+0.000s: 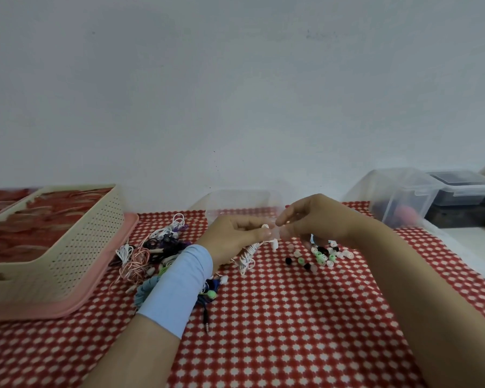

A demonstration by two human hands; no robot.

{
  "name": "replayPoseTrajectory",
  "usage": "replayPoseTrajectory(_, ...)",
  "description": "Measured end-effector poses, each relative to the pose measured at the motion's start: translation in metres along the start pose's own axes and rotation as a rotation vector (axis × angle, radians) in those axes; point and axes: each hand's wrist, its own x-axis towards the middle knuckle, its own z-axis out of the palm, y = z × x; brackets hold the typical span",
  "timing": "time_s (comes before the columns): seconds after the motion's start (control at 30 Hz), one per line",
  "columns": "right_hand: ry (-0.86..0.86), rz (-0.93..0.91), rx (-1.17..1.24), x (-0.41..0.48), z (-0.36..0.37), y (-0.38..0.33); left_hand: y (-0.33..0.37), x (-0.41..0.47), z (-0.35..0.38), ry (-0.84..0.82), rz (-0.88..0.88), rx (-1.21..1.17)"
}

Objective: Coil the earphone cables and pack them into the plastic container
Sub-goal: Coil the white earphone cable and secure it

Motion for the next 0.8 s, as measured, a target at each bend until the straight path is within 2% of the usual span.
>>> replayPoseTrajectory(0.2, 0.006, -0.023, 0.297, 0.001, 0.006, -0.004, -0.003, 0.001, 0.001, 0.009, 0.009, 0.039)
replayPoseTrajectory(0.37, 0.006, -0.016, 0.268, 0.003, 0.013, -0.002, -0.007, 0.004, -0.002, -0.005, -0.001, 0.029)
replayPoseTrajectory(0.53, 0.01, -0.011, 0.37, 0.004, 0.014, -0.001, -0.008, 0.005, -0.003, -0.018, -0.052, -0.092)
replayPoseTrajectory(0.8, 0.04, -0.023, 0.402, 0.009, 0.019, 0.0, -0.005, 0.005, -0.004, 0.079, 0.005, -0.094)
